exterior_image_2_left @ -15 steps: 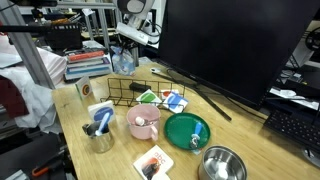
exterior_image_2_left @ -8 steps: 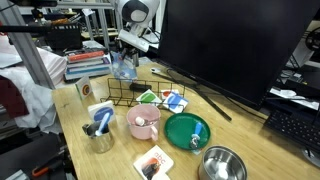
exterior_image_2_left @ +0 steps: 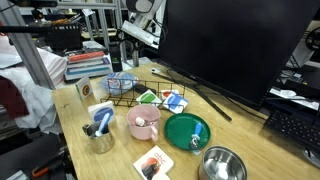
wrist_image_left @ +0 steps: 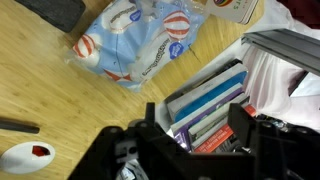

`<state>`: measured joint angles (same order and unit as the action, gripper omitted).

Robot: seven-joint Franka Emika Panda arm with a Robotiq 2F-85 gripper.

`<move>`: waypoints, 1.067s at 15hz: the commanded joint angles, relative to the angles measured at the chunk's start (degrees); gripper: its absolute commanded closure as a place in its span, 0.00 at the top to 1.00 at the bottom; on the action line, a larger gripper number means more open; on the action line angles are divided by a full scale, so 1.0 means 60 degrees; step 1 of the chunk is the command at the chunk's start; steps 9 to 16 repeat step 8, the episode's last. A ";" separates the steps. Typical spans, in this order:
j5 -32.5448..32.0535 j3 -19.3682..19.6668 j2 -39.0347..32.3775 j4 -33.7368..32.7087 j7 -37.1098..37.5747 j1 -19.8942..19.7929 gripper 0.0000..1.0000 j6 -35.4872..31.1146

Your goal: Move the pack of marshmallows to the left side of the desk

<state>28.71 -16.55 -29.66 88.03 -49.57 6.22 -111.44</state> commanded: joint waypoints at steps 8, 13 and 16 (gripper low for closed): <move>0.0064 -0.0033 0.0083 -0.0021 0.0014 -0.0100 1.00 0.0075; 0.0064 -0.0033 0.0083 -0.0021 0.0014 -0.0100 1.00 0.0075; 0.0064 -0.0033 0.0083 -0.0021 0.0014 -0.0100 1.00 0.0075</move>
